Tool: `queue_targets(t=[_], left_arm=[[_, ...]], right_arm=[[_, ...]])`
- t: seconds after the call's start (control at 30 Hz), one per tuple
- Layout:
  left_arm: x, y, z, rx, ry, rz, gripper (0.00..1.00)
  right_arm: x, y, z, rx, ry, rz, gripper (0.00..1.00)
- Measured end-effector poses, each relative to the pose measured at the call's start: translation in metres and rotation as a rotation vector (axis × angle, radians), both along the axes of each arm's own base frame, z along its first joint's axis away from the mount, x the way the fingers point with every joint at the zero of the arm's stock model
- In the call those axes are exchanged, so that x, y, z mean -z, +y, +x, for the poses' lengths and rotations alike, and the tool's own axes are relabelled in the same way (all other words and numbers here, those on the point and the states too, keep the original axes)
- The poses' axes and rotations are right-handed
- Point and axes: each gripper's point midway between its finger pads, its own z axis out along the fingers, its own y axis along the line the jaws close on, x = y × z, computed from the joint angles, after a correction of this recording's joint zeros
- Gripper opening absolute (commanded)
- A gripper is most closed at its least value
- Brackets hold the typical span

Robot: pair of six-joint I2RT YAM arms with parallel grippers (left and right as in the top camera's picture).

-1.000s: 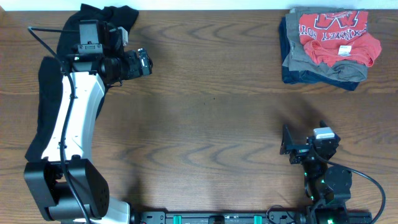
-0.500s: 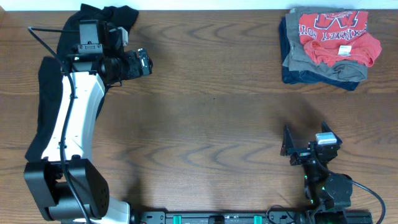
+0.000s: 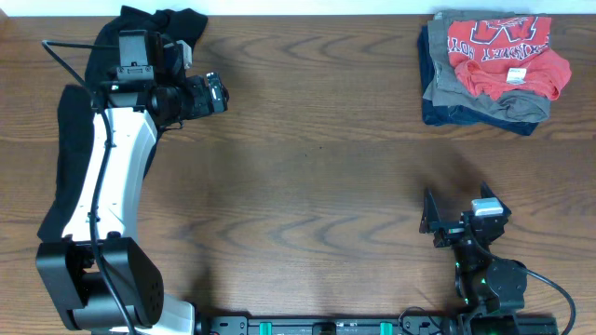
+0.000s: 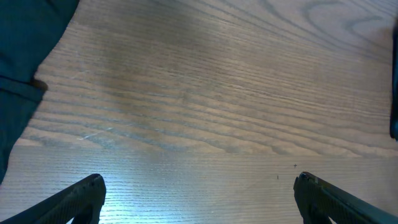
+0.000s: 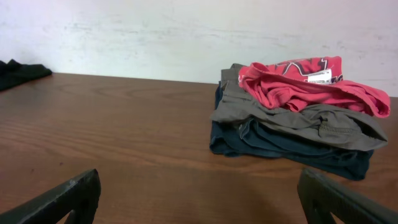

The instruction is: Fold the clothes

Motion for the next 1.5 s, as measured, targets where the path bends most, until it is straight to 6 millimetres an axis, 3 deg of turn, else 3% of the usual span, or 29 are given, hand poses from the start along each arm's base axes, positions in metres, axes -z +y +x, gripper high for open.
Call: queue_targets(t=[0.6, 0.77, 0.9, 1.1, 1.2, 1.4, 1.5], left_arm=[[0.0, 0.0, 0.0, 0.0, -0.001, 0.001, 0.98], [-0.012, 0.003, -0.008, -0.011, -0.011, 0.016, 0.98], [-0.052, 0.003, -0.026, -0.015, -0.102, 0.025, 0.98], [-0.138, 0.007, -0.061, -0.002, -0.441, 0.102, 0.98], [-0.154, 0.007, -0.091, 0.028, -0.574, 0.157, 0.98], [-0.133, 0.009, -0.124, 0.03, -0.774, 0.217, 0.98], [-0.111, 0.01, -0.135, 0.02, -0.851, 0.23, 0.98]], right_arm=[[0.0, 0.0, 0.0, 0.0, 0.0, 0.0, 0.99], [0.0, 0.0, 0.0, 0.0, 0.0, 0.0, 0.99], [0.0, 0.0, 0.0, 0.0, -0.001, 0.0, 0.99], [0.0, 0.0, 0.0, 0.0, -0.001, 0.0, 0.99], [0.0, 0.0, 0.0, 0.0, -0.001, 0.0, 0.99], [0.0, 0.0, 0.0, 0.0, -0.001, 0.0, 0.99], [0.0, 0.0, 0.0, 0.0, -0.001, 0.0, 0.99]])
